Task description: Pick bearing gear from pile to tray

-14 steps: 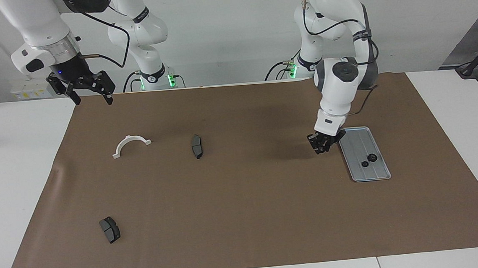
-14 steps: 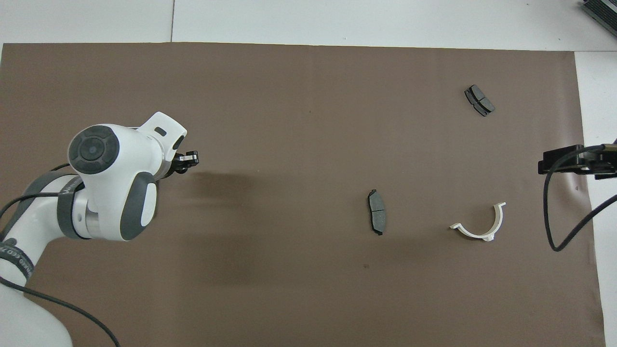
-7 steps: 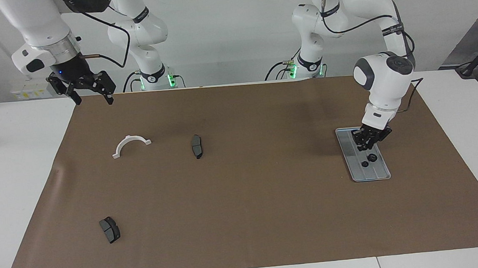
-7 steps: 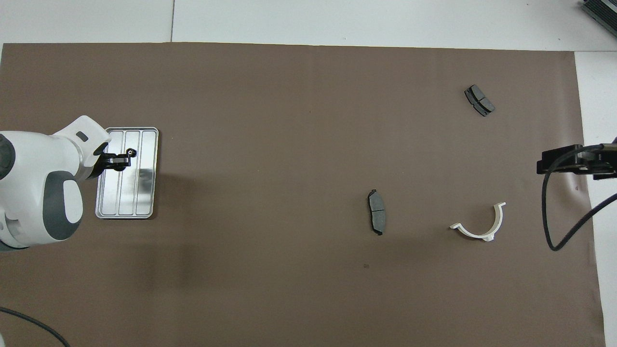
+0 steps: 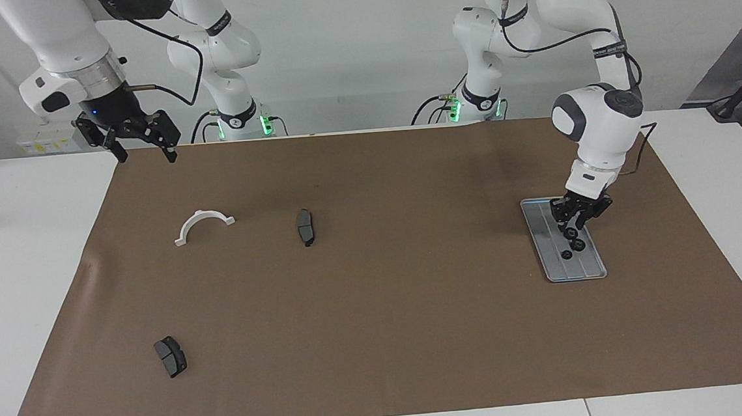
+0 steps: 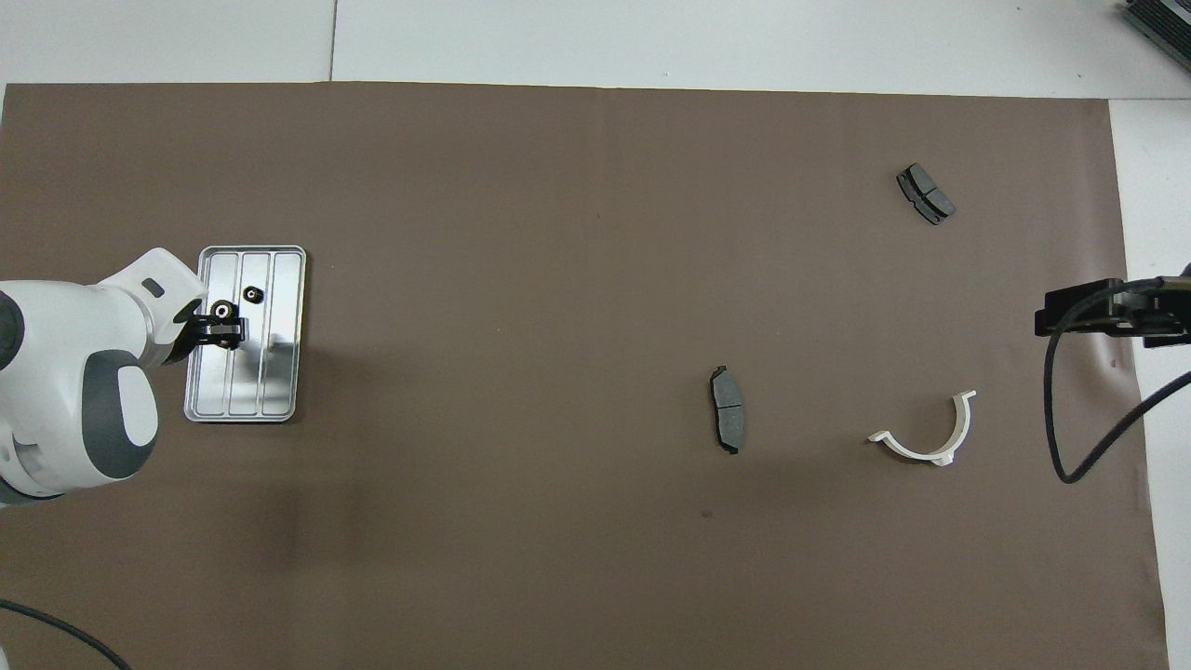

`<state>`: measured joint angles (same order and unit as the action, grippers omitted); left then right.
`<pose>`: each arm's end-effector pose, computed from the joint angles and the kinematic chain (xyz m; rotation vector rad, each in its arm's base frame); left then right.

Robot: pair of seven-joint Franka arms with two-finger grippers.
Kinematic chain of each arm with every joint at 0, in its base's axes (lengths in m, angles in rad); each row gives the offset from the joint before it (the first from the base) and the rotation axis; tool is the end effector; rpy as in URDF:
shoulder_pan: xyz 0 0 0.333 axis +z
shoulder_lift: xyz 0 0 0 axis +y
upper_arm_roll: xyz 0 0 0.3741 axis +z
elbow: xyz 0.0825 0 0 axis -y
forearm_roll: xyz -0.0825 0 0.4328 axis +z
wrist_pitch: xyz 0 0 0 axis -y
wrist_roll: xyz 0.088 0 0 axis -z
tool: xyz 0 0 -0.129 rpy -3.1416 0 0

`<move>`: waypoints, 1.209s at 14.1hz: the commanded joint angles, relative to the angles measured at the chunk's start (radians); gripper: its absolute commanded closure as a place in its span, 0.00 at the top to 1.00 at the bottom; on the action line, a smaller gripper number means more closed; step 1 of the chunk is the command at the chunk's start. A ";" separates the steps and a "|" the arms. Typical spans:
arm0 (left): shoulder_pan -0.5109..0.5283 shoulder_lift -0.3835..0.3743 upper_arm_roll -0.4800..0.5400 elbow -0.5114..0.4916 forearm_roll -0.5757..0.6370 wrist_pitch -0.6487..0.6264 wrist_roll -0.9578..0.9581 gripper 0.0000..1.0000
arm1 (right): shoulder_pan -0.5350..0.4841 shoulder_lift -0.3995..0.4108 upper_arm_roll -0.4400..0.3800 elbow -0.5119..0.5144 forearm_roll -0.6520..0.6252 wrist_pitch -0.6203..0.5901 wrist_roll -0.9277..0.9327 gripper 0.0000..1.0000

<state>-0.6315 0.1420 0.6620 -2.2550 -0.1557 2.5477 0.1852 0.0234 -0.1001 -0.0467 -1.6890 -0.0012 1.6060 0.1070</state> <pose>0.5950 0.0154 0.3327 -3.1196 0.0725 -0.2897 0.5690 -0.0148 0.6606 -3.1307 0.2039 -0.0264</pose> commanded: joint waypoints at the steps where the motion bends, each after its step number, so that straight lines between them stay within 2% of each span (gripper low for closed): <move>1: -0.014 -0.016 0.001 -0.028 -0.021 0.036 0.023 1.00 | 0.001 -0.016 0.002 -0.024 0.012 0.022 0.020 1.00; 3: -0.017 -0.021 0.004 0.000 -0.019 0.020 0.033 1.00 | 0.001 -0.016 0.001 -0.028 0.012 0.022 0.020 1.00; 5: -0.017 -0.048 0.002 0.041 -0.016 -0.068 0.045 1.00 | 0.001 -0.016 0.002 -0.028 0.012 0.022 0.020 1.00; 9: -0.033 -0.085 0.004 0.263 0.002 -0.427 0.031 1.00 | 0.001 -0.018 0.002 -0.028 0.012 0.022 0.020 1.00; 11: -0.033 -0.113 0.002 0.375 0.086 -0.561 0.033 1.00 | 0.001 -0.016 0.001 -0.024 0.012 0.022 0.020 1.00; 13: -0.027 -0.108 0.005 0.452 0.090 -0.619 0.036 1.00 | -0.008 -0.012 0.001 -0.014 0.020 0.014 0.020 1.00; 17: -0.020 -0.095 0.005 0.541 0.090 -0.667 0.031 1.00 | -0.011 -0.013 0.001 -0.020 0.024 0.020 0.036 1.00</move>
<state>-0.6525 0.0232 0.6604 -1.7853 -0.0795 1.9404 0.2077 0.0200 -0.1001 -0.0488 -1.6911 0.0065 1.6061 0.1109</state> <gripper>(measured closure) 0.000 0.000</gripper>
